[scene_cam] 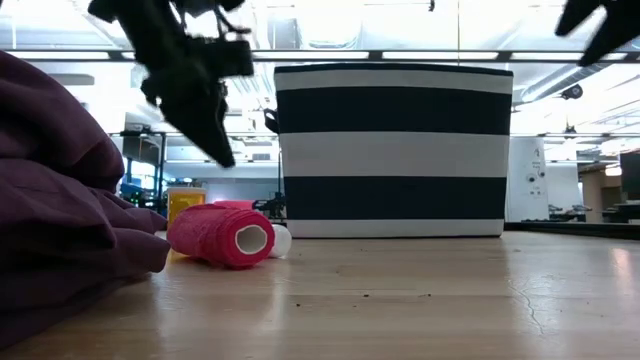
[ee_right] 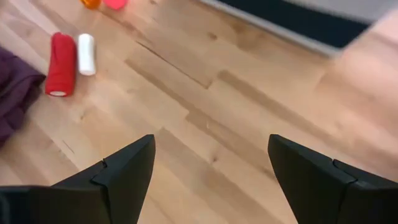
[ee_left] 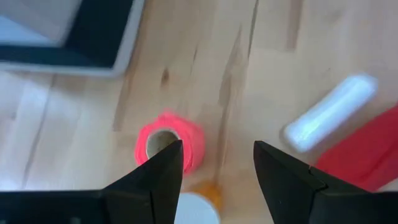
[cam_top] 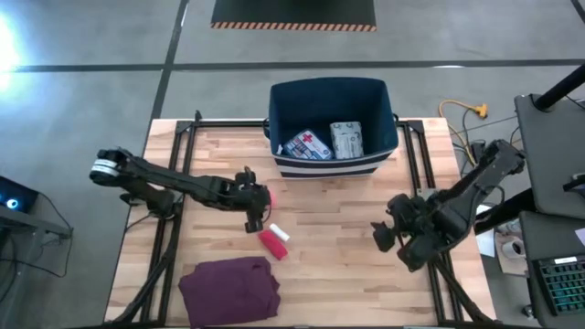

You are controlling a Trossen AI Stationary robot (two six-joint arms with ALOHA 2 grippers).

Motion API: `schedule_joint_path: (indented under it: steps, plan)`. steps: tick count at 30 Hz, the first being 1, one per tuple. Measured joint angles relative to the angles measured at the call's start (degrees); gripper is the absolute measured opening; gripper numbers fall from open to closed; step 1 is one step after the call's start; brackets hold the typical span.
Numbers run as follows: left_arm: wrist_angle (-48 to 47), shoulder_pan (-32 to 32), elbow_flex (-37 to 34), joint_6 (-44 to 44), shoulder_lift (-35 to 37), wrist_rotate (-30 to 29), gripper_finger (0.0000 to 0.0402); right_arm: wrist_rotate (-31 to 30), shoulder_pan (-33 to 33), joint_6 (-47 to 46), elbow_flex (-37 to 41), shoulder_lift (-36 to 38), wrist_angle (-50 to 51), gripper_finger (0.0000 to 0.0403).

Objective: Pick & place medical supplies in basket/bin
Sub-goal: Put the pink bandage into the blue bin

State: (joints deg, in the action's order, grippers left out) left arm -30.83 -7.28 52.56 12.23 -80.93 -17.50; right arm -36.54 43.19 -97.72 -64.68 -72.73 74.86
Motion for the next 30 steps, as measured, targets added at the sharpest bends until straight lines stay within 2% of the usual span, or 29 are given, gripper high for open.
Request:
schedule_joint_path:
  steps: [8, 15, 21, 30]
  plan:
    - [-1.0, 2.1, -0.1, -2.7, -5.3, -1.7, 0.0179, -0.6, 0.8, -2.8, 3.6, -0.3, -5.4, 0.0292]
    - [-0.5, 5.5, -0.1, -2.7, -5.7, -2.4, 0.0179, -1.2, 0.8, -2.4, 2.6, -0.2, -5.3, 0.029]
    - [3.4, 6.7, -0.1, -2.8, -5.7, 1.3, 0.0179, -1.2, 0.8, -2.8, 2.9, -0.2, -5.2, 0.0288]
    - [3.4, 6.6, -0.2, -2.1, -8.5, 4.2, 0.0179, -1.2, 0.8, -2.9, 3.1, -0.2, -5.2, 0.0286]
